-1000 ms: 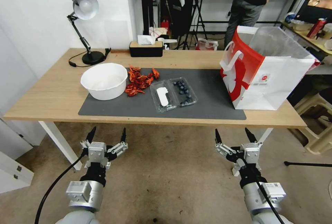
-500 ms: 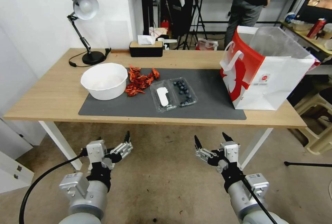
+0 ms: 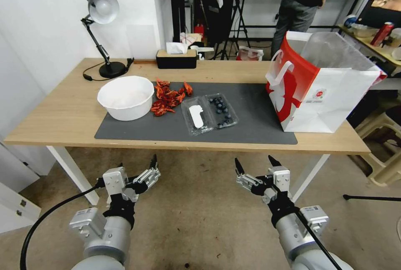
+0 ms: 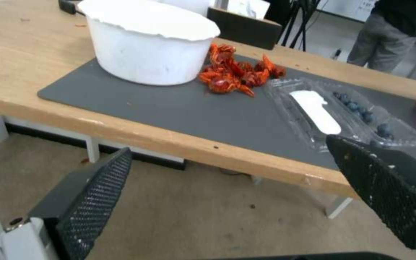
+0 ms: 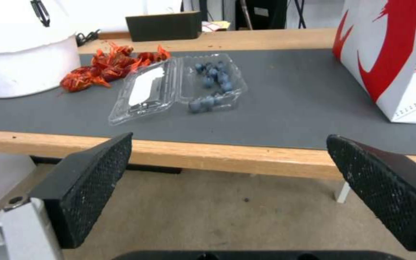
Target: Close the takeout container lid, then place the container into the takeout bag.
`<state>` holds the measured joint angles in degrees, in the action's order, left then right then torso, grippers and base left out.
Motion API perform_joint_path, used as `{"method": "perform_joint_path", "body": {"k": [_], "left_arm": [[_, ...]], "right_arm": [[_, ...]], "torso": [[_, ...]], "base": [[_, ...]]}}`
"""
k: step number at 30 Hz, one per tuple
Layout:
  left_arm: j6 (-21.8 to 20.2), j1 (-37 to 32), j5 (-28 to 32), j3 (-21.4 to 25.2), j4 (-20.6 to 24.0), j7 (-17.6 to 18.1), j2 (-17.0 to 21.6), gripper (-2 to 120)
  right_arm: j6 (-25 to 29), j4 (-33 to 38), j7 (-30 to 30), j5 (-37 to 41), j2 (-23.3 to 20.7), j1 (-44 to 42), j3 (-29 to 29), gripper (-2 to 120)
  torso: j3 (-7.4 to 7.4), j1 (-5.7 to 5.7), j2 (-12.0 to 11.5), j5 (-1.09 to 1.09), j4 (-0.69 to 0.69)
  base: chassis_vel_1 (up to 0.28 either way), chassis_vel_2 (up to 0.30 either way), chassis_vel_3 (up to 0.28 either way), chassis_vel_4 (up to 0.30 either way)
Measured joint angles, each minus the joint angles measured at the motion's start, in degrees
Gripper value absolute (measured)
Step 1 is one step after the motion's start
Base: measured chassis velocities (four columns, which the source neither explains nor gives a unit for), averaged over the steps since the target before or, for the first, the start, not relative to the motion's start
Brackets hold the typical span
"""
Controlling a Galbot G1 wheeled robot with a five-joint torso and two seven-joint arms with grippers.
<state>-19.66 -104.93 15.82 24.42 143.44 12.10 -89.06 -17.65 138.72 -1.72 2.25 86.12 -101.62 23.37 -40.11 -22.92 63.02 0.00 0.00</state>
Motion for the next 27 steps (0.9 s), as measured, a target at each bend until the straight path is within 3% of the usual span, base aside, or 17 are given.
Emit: {"method": "perform_joint_path", "body": {"k": [14,27], "left_arm": [[3.08,1.47,-1.47,1.03,-0.97,-0.93,1.15,100],[5.0,2.77,-1.55,1.14,-3.82,-1.83,1.7,100]], "right_arm": [[1.9,-0.82,-0.43,1.33,-1.23,1.75,0.52,100],[9.24,-9.92,-1.66,13.85,-10.07,13.63,1.53,100]], "torso": [[0.0,0.0,0.0,-0.01,0.0],[0.0,0.0,0.0,0.02,0.01]], "base": [[0.0,0.0,0.0,0.0],[0.0,0.0,0.0,0.0]]}}
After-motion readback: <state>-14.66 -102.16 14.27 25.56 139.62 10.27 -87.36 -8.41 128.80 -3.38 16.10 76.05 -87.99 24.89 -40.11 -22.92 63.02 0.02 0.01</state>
